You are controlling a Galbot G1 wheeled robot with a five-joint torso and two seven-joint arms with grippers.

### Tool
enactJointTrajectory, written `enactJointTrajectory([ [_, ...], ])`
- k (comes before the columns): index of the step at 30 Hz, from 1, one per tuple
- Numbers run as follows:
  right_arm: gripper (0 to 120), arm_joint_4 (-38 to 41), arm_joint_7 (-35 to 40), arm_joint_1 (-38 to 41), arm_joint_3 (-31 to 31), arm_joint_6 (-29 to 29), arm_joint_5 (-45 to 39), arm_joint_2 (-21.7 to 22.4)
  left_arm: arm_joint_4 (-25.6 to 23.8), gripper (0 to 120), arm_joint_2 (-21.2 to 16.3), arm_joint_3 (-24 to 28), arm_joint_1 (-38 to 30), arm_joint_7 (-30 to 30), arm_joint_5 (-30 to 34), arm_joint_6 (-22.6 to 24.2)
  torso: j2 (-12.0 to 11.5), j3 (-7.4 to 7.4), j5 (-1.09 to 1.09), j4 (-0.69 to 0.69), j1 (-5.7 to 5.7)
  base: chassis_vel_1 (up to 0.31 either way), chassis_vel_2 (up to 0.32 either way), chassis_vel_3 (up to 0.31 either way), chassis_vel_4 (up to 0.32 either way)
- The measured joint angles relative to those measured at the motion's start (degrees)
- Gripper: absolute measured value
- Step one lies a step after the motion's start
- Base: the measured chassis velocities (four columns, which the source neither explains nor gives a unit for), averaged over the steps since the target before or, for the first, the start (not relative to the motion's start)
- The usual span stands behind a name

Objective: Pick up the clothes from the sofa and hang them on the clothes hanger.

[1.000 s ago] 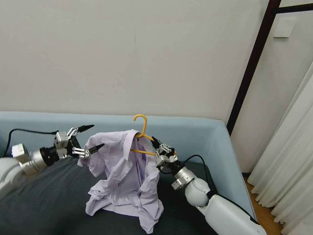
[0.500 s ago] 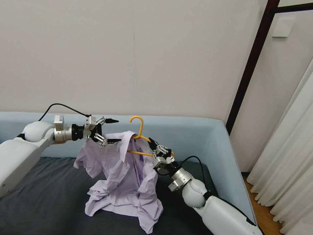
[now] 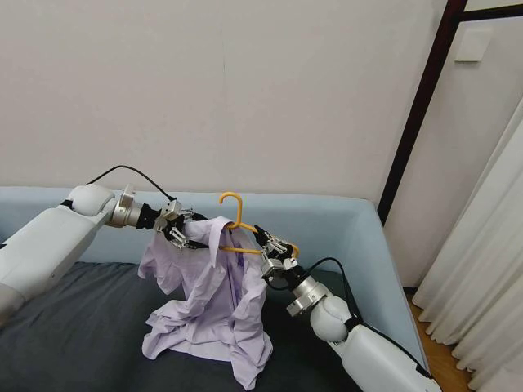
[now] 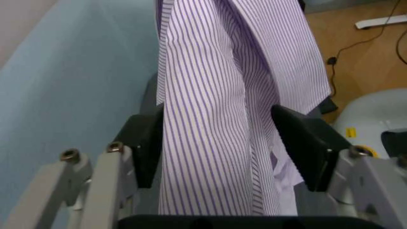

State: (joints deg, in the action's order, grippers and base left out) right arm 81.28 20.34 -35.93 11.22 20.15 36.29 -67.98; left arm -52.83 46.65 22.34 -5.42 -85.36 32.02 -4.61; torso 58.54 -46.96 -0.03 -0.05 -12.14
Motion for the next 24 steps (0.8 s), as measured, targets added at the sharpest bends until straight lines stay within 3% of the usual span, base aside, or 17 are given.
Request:
enactJointTrajectory([
  [1, 5, 0.0, 0.0, 0.0, 0.0, 0.0, 0.0, 0.0, 0.0, 65, 0.0, 0.0, 0.0, 0.0, 0.0, 0.0, 0.0, 0.0, 0.0, 0.0, 0.0, 0.0, 0.0, 0.0, 0.0],
  [6, 5, 0.25, 0.35, -0.25, -0.58, 0.23, 0.01, 0.33, 1.62, 40, 1.32, -0.03, -1.56, -1.16, -1.32, 0.42, 0.0, 0.0, 0.0, -0.02, 0.0, 0.0, 0.0, 0.0, 0.0],
  [8, 5, 0.34, 0.38, -0.26, -0.62, 0.25, -0.02, 0.39, 1.79, 37, 1.51, -0.03, -1.71, -1.12, -1.47, 0.35, 0.0, 0.0, 0.0, -0.02, 0.0, 0.0, 0.0, 0.0, 0.0],
  [17, 5, 0.62, 0.91, -0.3, -0.82, 0.26, -0.63, 0.72, 2.9, 3, 3.0, -0.28, -1.97, -2.13, -3.57, 0.32, 0.0, 0.0, 0.0, -0.02, 0.0, 0.0, 0.0, 0.0, 0.0],
  [24, 5, 0.85, 1.58, -0.25, -0.78, 0.03, -0.95, 0.69, 3.31, 3, 3.34, -0.81, -1.8, -2.27, -3.68, 0.2, 0.01, 0.0, 0.0, -0.01, 0.0, 0.0, 0.0, 0.0, 0.0],
])
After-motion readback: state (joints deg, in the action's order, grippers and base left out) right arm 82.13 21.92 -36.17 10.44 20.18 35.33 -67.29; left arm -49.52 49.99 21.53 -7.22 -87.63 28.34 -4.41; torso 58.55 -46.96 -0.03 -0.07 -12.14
